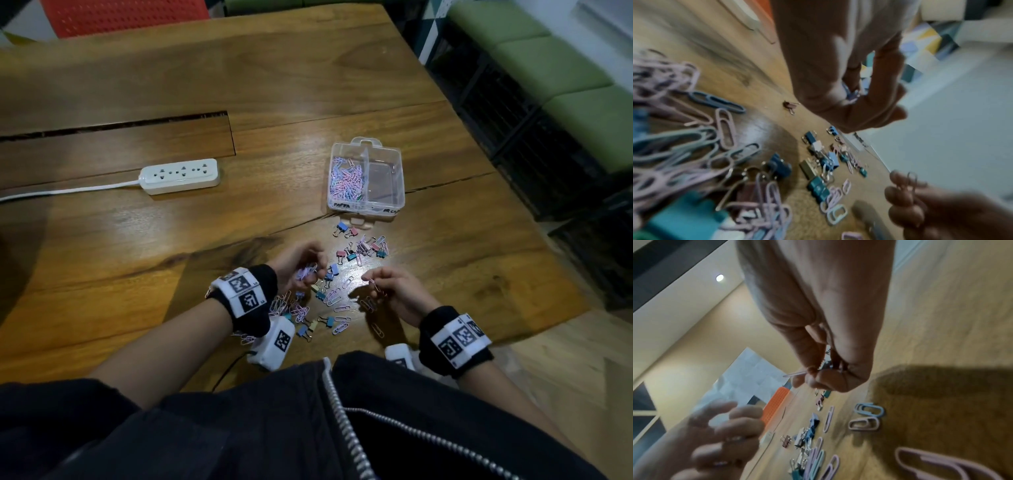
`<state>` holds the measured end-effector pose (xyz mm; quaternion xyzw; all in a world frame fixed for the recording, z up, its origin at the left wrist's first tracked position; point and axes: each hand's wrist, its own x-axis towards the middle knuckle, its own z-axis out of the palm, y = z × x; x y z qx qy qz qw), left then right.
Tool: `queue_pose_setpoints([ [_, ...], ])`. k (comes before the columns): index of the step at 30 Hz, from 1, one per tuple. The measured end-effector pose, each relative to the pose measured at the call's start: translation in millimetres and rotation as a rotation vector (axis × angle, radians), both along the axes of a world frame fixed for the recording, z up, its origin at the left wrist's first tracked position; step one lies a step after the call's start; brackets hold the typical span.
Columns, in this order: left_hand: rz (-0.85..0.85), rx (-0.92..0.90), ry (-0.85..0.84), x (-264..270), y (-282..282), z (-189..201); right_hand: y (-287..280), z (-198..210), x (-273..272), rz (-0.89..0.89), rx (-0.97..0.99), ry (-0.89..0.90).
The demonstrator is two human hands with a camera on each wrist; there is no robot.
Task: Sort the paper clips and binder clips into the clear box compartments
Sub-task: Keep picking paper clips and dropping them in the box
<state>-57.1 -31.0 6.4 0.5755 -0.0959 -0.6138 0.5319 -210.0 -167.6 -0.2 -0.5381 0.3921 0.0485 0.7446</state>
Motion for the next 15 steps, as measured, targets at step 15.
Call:
queue_pose_setpoints([
  [15,-0.879,0.39,-1.531,-42,-20,-13,12,-28,-21,0.288,-0.813,0.348],
])
